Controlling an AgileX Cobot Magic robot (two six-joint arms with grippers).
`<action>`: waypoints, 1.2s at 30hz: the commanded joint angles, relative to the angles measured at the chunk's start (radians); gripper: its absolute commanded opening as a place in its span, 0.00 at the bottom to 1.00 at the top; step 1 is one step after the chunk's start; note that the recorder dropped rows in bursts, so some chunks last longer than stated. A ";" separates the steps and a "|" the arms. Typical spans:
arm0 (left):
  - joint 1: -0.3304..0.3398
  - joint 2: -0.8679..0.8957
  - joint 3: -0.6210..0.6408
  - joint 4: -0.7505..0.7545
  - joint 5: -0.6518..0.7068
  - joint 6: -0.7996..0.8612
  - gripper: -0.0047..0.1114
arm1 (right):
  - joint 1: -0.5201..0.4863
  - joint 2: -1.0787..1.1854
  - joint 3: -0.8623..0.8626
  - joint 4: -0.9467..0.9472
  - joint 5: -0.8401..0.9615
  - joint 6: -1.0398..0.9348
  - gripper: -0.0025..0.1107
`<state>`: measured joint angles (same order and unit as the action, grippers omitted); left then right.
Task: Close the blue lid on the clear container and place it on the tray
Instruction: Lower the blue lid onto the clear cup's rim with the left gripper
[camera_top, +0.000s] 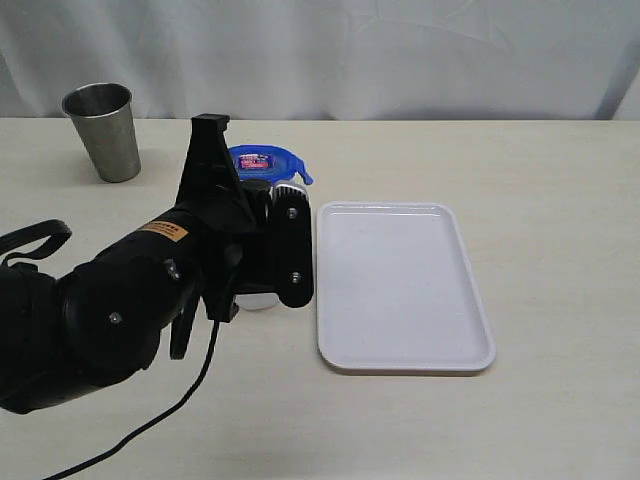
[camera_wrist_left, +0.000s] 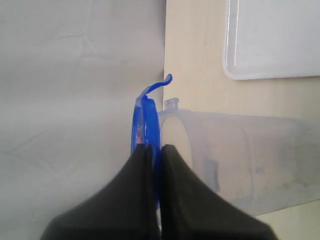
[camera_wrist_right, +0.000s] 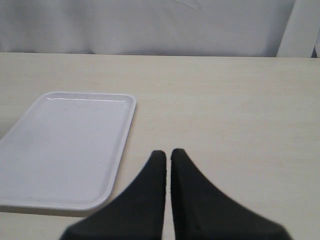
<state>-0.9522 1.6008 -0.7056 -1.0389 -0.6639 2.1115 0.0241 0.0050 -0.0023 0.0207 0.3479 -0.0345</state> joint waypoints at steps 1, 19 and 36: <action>-0.002 -0.001 0.002 -0.036 0.005 0.032 0.04 | 0.002 -0.005 0.002 0.001 -0.003 -0.004 0.06; -0.002 -0.003 0.004 -0.050 -0.018 0.032 0.04 | 0.002 -0.005 0.002 0.001 -0.003 -0.004 0.06; -0.050 -0.038 0.004 -0.072 -0.072 0.032 0.04 | 0.002 -0.005 0.002 0.001 -0.003 -0.004 0.06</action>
<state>-0.9804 1.5722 -0.7056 -1.1095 -0.7048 2.1115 0.0241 0.0050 -0.0023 0.0207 0.3479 -0.0345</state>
